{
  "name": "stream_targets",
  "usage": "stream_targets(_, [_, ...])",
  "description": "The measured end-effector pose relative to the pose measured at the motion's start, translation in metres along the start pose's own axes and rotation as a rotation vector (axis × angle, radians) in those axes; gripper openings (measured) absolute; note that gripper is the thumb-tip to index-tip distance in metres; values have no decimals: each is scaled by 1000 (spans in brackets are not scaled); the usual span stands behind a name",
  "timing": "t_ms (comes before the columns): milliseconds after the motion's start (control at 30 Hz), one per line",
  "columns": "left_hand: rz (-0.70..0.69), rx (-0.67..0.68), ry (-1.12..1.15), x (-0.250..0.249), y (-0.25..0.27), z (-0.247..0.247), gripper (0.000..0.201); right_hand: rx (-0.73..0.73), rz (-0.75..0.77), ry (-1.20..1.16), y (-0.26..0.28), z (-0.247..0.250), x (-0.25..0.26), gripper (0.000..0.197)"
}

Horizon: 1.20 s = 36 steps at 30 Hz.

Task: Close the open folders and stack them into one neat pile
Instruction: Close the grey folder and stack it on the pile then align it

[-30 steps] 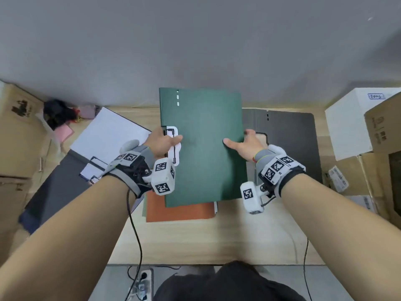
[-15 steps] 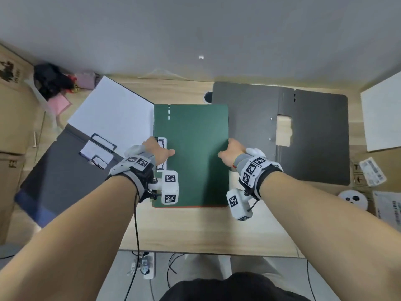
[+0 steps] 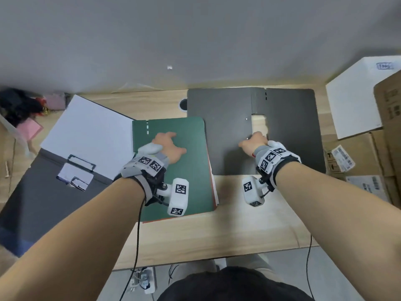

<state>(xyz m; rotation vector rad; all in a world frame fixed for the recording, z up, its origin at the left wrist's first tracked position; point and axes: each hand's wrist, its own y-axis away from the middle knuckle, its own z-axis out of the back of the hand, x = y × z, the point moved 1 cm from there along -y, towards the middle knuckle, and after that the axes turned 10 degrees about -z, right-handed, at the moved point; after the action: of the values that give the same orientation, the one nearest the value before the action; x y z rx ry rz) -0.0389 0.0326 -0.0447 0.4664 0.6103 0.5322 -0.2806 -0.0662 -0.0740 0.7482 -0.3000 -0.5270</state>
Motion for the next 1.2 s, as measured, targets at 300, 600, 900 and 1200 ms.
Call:
stream_targets(300, [-157,225,-175,-41,-7,-71,65,196,11,-182,-36,14,-14,49])
stream_targets(600, [-113,151,1,-79,-10,-33,61,127,263,-104,-8,63,-9,33])
stream_targets(900, [-77,198,873,-159,5,36,75,1,782,-187,99,94,25,29])
stream_targets(1200, [16,-138,613,-55,26,77,24,102,729,-186,116,58,39,34])
